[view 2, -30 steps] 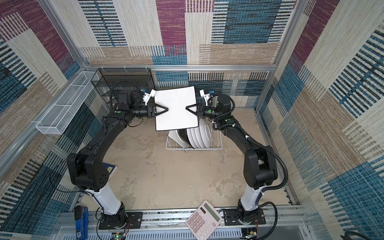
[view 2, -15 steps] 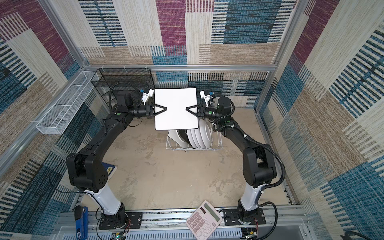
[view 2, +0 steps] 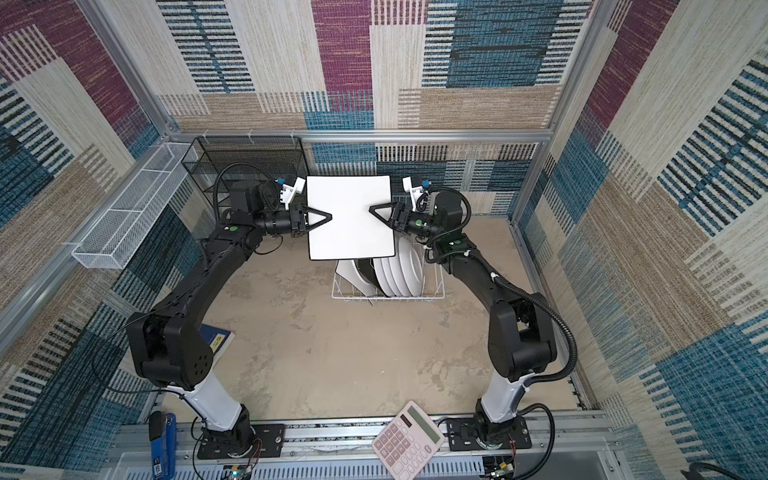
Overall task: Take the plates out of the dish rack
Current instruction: 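Release the right gripper and carry the plate toward the mesh shelf with the left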
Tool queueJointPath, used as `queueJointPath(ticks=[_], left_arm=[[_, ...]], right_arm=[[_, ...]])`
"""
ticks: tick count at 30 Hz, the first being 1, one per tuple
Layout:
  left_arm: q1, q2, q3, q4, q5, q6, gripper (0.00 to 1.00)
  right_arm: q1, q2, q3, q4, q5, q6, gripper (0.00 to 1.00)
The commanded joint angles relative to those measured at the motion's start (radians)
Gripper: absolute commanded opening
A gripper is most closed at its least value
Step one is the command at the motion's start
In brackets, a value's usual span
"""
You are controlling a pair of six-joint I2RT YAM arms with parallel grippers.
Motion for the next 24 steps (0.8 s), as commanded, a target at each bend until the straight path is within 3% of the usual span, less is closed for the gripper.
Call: queueJointPath(ticks=[1,6,10,13,21,24], left_arm=[[0.012,-0.027,0.022,0.107,0.023,-0.035,0.00],[0.031,-0.048,0.094,-0.061,-0.021,0.077,0.00],[0.036,-0.065,0.212,-0.358,-0.148,0.289,0.00],[0.039,-0.077,0.271,-0.496,-0.233,0.377,0.00],[0.045,-0.141,0.374,-0.692,-0.568,0.522,0.00],[0.048,-0.151,0.421,-0.753,-0.642,0.569,0.00]], right_arm=[[0.000,-0.026,0.052,-0.150,0.070,-0.160,0.99],[0.001,-0.096,0.074,-0.279,0.141,-0.326,0.99],[0.004,-0.164,0.042,-0.318,0.208,-0.439,0.99],[0.011,-0.210,0.004,-0.320,0.239,-0.516,0.99],[0.086,-0.279,0.000,-0.474,0.361,-0.859,0.99],[0.109,-0.298,-0.016,-0.492,0.396,-0.948,0.99]])
